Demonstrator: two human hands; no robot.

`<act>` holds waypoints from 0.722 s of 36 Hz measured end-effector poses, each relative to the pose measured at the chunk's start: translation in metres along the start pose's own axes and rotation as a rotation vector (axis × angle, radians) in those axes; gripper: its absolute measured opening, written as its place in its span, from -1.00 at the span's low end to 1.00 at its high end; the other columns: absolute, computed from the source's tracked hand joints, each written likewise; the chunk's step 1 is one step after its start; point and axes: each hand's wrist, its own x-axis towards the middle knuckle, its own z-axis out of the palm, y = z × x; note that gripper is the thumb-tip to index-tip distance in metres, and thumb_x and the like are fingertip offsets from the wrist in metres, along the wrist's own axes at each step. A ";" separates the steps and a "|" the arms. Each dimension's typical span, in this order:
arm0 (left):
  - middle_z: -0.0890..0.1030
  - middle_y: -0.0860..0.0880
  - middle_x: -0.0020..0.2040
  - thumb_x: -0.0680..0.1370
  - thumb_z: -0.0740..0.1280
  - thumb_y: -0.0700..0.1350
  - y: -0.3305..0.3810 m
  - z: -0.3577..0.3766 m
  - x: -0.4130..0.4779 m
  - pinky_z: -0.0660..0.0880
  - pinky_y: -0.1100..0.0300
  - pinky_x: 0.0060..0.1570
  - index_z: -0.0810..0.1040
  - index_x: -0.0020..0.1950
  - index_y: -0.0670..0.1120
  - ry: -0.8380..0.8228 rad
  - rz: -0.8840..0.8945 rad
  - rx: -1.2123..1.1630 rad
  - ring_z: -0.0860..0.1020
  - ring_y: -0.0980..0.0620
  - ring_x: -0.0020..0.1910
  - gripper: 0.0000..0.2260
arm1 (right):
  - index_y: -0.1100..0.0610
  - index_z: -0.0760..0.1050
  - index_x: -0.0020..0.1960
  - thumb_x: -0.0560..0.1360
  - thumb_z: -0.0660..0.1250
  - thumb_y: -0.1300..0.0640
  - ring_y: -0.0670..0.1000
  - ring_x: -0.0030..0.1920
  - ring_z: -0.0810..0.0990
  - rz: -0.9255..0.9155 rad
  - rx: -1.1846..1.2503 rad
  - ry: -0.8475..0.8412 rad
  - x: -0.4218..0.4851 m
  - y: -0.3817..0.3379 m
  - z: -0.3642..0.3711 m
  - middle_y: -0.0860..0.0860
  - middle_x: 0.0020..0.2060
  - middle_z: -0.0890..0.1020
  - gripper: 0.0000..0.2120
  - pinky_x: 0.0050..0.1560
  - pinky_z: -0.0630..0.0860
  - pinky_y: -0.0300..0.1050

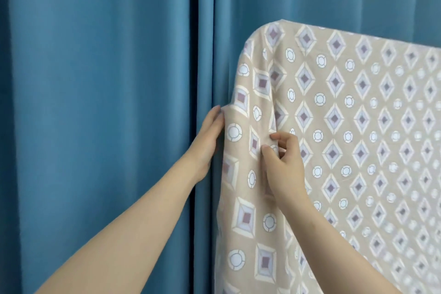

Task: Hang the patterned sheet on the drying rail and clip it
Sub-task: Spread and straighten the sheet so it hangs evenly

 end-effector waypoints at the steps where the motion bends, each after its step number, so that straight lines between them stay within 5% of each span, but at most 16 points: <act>1: 0.44 0.10 0.36 0.48 0.20 0.26 0.005 0.003 0.002 0.28 0.08 0.36 0.32 0.39 0.04 -0.025 0.022 -0.012 0.39 0.12 0.34 -0.46 | -0.15 0.35 -0.08 0.47 0.22 0.16 0.01 0.01 0.50 0.003 -0.012 0.001 -0.001 -0.001 -0.002 -0.26 -0.08 0.48 -0.80 0.05 0.45 -0.04; 4: 0.60 0.07 -0.01 0.59 0.19 0.02 0.013 0.010 0.007 0.44 0.28 0.08 0.51 0.05 -0.04 -0.041 0.093 0.043 0.54 0.14 0.01 -0.81 | -0.20 0.34 -0.10 0.39 0.21 0.06 0.07 -0.03 0.51 0.021 -0.035 0.001 -0.001 -0.005 -0.005 -0.23 -0.06 0.48 -0.83 -0.01 0.45 -0.02; 7: 0.50 0.08 -0.25 0.57 0.23 -0.07 0.010 0.009 0.006 0.38 0.35 -0.22 0.45 -0.20 -0.04 0.078 0.155 0.148 0.44 0.18 -0.29 -0.84 | -0.20 0.34 -0.08 0.31 0.17 0.02 0.03 -0.07 0.50 0.039 -0.050 -0.012 0.001 -0.006 -0.007 -0.21 -0.09 0.48 -0.79 -0.09 0.44 -0.03; 11: 0.52 0.11 0.01 0.50 0.19 0.24 0.004 0.000 0.011 0.44 0.06 0.12 0.40 0.03 0.06 0.087 -0.011 -0.039 0.51 0.04 0.06 -0.71 | -0.10 0.35 0.00 0.46 0.21 0.18 0.03 -0.09 0.48 0.033 -0.087 -0.011 0.004 -0.006 -0.002 -0.19 -0.14 0.47 -0.79 -0.04 0.45 -0.06; 14: 0.59 0.07 0.09 0.49 0.10 0.35 -0.001 0.001 0.011 0.51 0.02 0.03 0.46 0.22 0.04 0.037 -0.330 -0.049 0.57 0.00 0.00 -0.49 | -0.08 0.35 0.02 0.46 0.19 0.19 0.03 -0.03 0.49 0.031 -0.104 -0.016 0.004 -0.008 0.001 -0.20 -0.11 0.47 -0.79 0.03 0.45 -0.03; 18: 0.68 -0.07 0.03 0.30 0.17 0.53 -0.018 0.007 0.004 0.44 -0.07 0.20 0.64 0.04 0.01 -0.162 -0.667 0.019 0.60 -0.11 0.08 -0.31 | -0.18 0.33 -0.08 0.40 0.19 0.10 0.05 0.02 0.50 0.032 -0.080 -0.034 0.004 -0.008 0.000 -0.22 -0.06 0.47 -0.81 0.04 0.47 0.02; 22: 0.67 -0.13 -0.04 0.25 0.35 0.44 -0.028 0.016 -0.006 0.39 -0.02 0.25 0.68 -0.15 -0.10 -0.221 -0.744 -0.061 0.59 -0.13 0.04 -0.40 | -0.20 0.34 -0.10 0.29 0.14 0.02 0.04 -0.08 0.48 0.056 -0.049 -0.048 0.006 -0.006 -0.004 -0.20 -0.05 0.48 -0.79 -0.07 0.44 0.00; 26: 0.61 -0.05 -0.45 0.54 0.13 0.23 -0.022 0.027 -0.012 0.51 0.31 -0.36 0.62 -0.52 -0.09 -0.358 -0.577 -0.110 0.60 0.04 -0.45 -0.40 | -0.18 0.34 -0.10 0.31 0.16 0.04 0.04 -0.17 0.46 0.064 -0.015 -0.065 0.006 -0.007 -0.008 -0.17 -0.09 0.48 -0.81 -0.17 0.36 -0.05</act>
